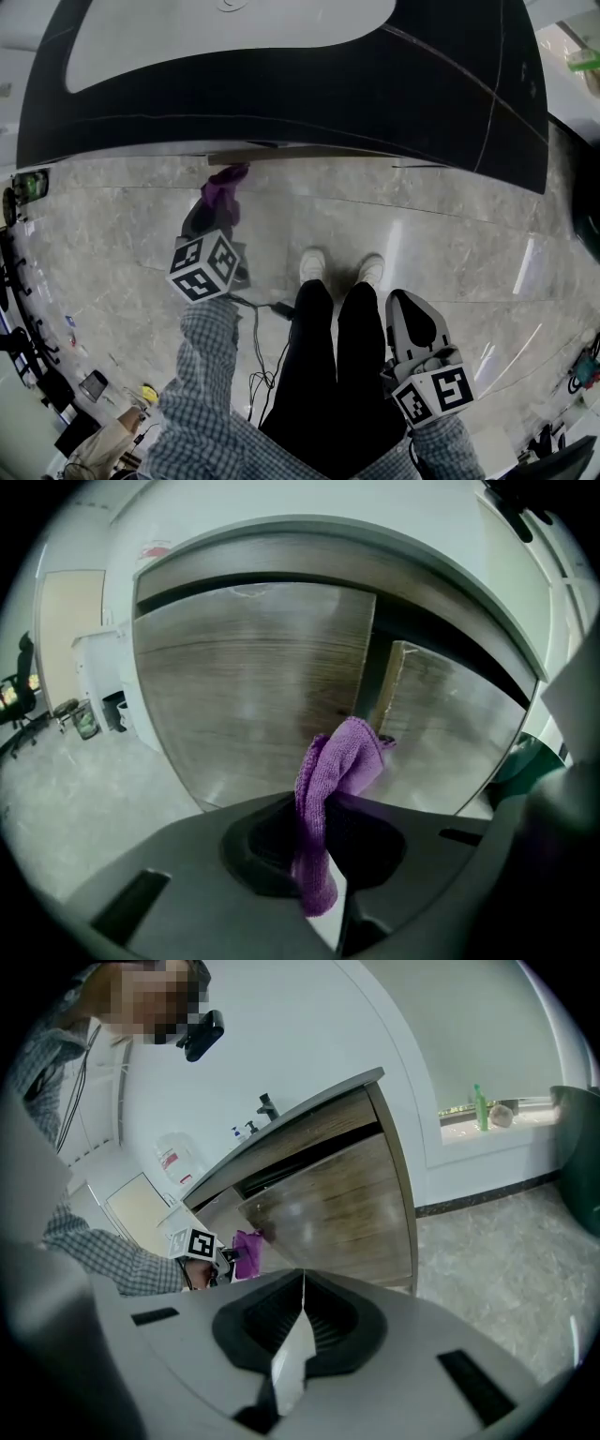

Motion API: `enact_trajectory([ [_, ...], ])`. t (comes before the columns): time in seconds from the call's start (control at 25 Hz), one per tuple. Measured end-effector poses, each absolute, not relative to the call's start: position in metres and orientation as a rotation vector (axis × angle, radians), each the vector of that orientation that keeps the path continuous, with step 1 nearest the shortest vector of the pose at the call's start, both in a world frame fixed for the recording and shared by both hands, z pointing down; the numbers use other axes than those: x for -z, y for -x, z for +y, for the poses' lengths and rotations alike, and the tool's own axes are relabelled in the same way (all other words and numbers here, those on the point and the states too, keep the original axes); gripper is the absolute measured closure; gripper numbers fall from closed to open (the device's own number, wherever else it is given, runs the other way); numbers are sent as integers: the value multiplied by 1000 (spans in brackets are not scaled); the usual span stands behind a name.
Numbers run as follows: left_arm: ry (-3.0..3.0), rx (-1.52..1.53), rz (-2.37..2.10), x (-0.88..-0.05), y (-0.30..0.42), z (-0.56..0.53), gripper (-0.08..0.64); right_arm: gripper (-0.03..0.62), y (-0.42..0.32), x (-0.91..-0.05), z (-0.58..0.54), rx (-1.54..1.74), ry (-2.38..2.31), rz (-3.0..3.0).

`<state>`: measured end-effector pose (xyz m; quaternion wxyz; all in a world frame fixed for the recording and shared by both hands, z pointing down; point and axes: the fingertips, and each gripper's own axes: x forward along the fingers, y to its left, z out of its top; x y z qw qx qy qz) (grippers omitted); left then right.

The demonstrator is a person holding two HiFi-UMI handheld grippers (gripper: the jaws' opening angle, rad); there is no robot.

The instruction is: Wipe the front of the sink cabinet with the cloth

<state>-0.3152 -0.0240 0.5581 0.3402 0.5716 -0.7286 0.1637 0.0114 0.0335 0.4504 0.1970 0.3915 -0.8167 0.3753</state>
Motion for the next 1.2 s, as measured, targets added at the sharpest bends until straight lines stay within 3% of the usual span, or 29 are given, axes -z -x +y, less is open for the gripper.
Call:
enact_trajectory([
  [0.28, -1382, -447, -1964, -578, 318, -8, 506, 574, -18, -457, 35, -1042, -1090, -2271],
  [1.2, -1665, -524, -1811, -598, 177, -86, 506, 574, -85, -476, 39, -1120, -1207, -2204],
])
